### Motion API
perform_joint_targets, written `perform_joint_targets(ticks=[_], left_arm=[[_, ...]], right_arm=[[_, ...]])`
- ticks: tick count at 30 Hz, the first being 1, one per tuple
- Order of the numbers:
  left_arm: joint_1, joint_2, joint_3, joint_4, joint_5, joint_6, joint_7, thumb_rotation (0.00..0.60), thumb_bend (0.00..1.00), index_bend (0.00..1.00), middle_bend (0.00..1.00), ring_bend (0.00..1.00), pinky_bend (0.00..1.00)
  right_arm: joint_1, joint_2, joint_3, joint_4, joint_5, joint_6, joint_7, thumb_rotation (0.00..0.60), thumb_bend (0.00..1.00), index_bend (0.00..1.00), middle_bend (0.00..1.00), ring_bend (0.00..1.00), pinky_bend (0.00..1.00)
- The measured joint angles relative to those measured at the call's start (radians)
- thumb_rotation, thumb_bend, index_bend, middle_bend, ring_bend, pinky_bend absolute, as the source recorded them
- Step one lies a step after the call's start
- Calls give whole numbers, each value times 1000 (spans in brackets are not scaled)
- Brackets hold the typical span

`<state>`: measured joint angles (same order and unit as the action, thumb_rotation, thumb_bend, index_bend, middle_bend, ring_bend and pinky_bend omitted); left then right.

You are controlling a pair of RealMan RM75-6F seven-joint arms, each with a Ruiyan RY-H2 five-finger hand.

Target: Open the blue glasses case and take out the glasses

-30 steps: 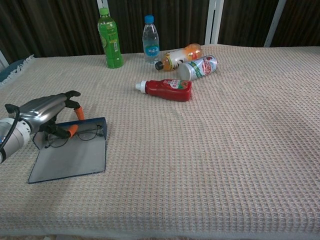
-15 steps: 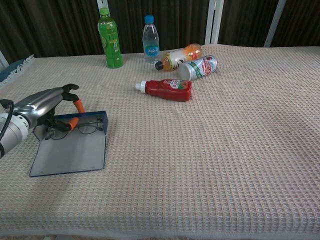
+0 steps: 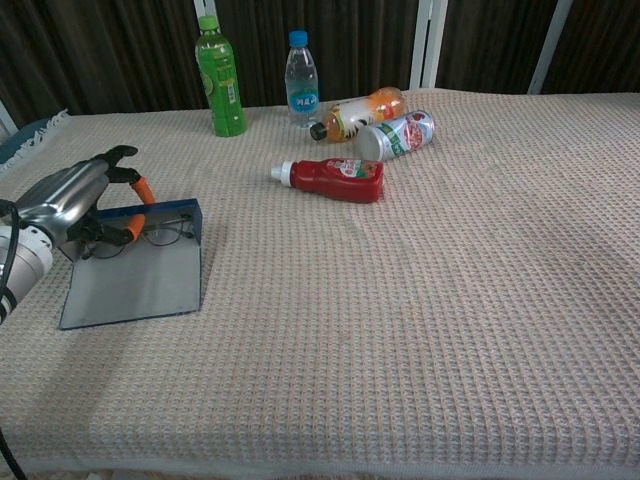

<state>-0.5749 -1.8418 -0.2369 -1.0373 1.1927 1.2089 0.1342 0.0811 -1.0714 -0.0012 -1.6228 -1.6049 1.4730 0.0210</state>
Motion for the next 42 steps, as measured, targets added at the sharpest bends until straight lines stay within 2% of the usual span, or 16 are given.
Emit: perform_joint_targets(ticks=[4, 16, 26, 42], left_arm=[[-7, -21, -10, 42, 21, 12, -32, 600, 461, 469, 0, 0, 0], [-33, -39, -40, 110, 13, -10, -11, 600, 463, 463, 0, 0, 0], [-54, -82, -53, 227, 25, -1, -17, 600, 461, 447, 0, 0, 0], [-61, -39, -95, 136, -27, -52, -16, 600, 463, 430, 0, 0, 0]], right_arm=[[0, -1, 1, 0, 1, -1, -2, 600, 155, 0, 0, 0, 0], [0, 0, 1, -2, 2, -2, -2, 600, 153, 0, 0, 0, 0], [0, 2, 4, 1, 4, 1, 6, 600, 153, 0, 0, 0, 0], [-1, 2, 6, 0, 5, 4, 9, 600, 153, 0, 0, 0, 0]])
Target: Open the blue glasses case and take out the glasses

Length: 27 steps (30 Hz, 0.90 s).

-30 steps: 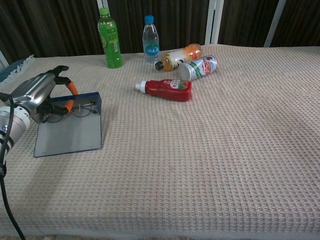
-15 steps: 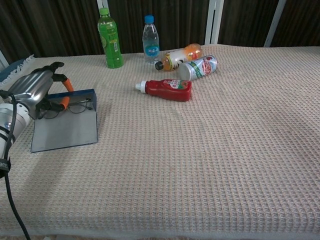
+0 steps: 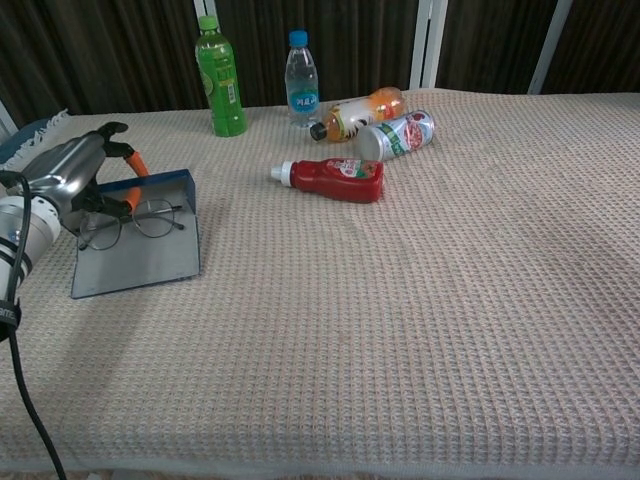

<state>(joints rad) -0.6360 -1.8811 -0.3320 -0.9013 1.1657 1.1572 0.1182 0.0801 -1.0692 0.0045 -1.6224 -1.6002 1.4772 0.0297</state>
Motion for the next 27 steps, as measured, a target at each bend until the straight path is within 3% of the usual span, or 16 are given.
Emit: perform_joint_targets(ticks=[13, 27], left_arm=[[-29, -18, -16, 86, -26, -47, 2, 600, 462, 427, 0, 0, 0], [-155, -70, -77, 362, -61, -172, -58, 600, 463, 361, 0, 0, 0]], right_arm=[[-4, 6, 1, 1, -2, 10, 14, 600, 153, 0, 0, 0, 0], [1, 9, 17, 3, 23, 2, 26, 600, 153, 0, 0, 0, 0]])
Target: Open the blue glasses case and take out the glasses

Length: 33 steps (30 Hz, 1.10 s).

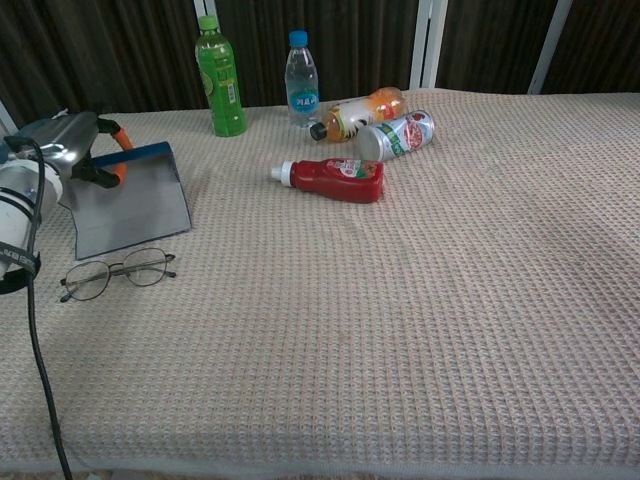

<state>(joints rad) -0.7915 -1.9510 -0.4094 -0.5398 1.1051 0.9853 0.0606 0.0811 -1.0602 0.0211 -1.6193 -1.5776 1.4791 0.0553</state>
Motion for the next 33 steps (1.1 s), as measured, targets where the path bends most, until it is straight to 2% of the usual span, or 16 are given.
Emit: perform_joint_targets(ticks=[4, 8, 13, 17, 22, 25, 26, 29, 33], left_arm=[[-4, -16, 8, 38, -11, -59, -3, 600, 462, 209, 0, 0, 0], [9, -11, 20, 26, -22, -92, 20, 600, 454, 38, 0, 0, 0], [48, 48, 38, -93, -22, -84, 57, 600, 432, 0, 0, 0, 0], [105, 148, 65, -292, -6, -45, 81, 600, 431, 0, 0, 0, 0], [200, 331, 119, -630, 35, 16, 101, 600, 432, 0, 0, 0, 0], [279, 482, 185, -833, 80, 61, 112, 600, 432, 0, 0, 0, 0], [325, 553, 224, -913, 114, 95, 105, 600, 431, 0, 0, 0, 0], [453, 707, 319, -1061, 243, 202, 55, 600, 432, 0, 0, 0, 0], [544, 774, 397, -1105, 383, 317, -4, 600, 431, 0, 0, 0, 0]], right_arm=[[2, -3, 0, -1, 2, -5, -11, 600, 153, 0, 0, 0, 0], [2, -7, -3, -3, -2, -6, -22, 600, 153, 0, 0, 0, 0], [3, -12, -6, -3, -5, -11, -37, 600, 153, 0, 0, 0, 0], [4, -16, -9, -3, -7, -13, -49, 600, 153, 0, 0, 0, 0], [4, -21, -9, -4, -6, -16, -60, 600, 153, 0, 0, 0, 0], [9, -30, -15, -5, -7, -34, -83, 600, 154, 0, 0, 0, 0], [12, -36, -17, -6, -8, -42, -97, 600, 154, 0, 0, 0, 0], [19, -50, -21, -9, -8, -58, -131, 600, 153, 0, 0, 0, 0], [22, -65, -24, -13, -12, -62, -156, 600, 153, 0, 0, 0, 0]])
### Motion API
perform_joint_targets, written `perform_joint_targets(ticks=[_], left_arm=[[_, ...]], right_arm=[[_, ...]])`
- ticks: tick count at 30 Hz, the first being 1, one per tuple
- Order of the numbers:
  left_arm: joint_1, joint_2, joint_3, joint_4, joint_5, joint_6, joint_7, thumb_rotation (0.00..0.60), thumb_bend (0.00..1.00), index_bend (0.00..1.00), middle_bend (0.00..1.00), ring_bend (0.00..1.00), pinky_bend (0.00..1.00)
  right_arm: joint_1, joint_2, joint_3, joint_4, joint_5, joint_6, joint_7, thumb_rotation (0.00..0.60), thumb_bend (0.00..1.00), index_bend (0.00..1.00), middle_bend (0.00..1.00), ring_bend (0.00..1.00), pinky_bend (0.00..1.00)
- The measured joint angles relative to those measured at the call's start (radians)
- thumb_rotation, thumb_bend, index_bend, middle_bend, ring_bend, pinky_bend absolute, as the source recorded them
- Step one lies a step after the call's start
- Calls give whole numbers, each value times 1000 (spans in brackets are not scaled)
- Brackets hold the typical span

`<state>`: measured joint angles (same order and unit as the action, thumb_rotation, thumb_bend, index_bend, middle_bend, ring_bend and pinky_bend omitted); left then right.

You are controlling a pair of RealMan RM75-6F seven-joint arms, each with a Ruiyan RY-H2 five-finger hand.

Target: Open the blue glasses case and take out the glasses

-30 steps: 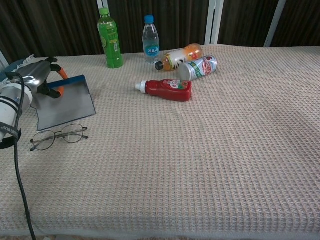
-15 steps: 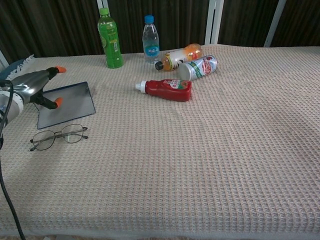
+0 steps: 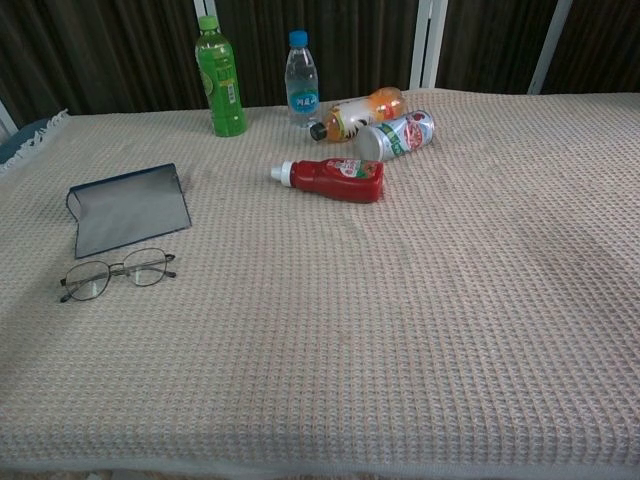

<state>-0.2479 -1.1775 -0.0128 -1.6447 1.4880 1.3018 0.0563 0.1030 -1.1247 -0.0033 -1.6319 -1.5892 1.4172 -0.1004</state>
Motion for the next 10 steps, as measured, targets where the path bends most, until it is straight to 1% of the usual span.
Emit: perform_joint_targets(ticks=[2, 6, 8, 10], left_arm=[[37, -11, 34, 44, 53, 74, -26, 600, 432, 0, 0, 0, 0], [104, -28, 82, 163, 154, 228, -90, 600, 432, 0, 0, 0, 0], [137, -35, 99, 193, 196, 279, -128, 600, 431, 0, 0, 0, 0], [148, -38, 108, 202, 208, 289, -146, 600, 432, 0, 0, 0, 0]], right_arm=[[0, -4, 0, 1, -2, 3, -7, 600, 153, 0, 0, 0, 0], [-3, -10, -1, 3, 0, 7, -21, 600, 153, 0, 0, 0, 0], [-3, -13, -1, 4, 1, 6, -27, 600, 153, 0, 0, 0, 0], [-3, -14, -2, 5, 2, 4, -32, 600, 153, 0, 0, 0, 0]])
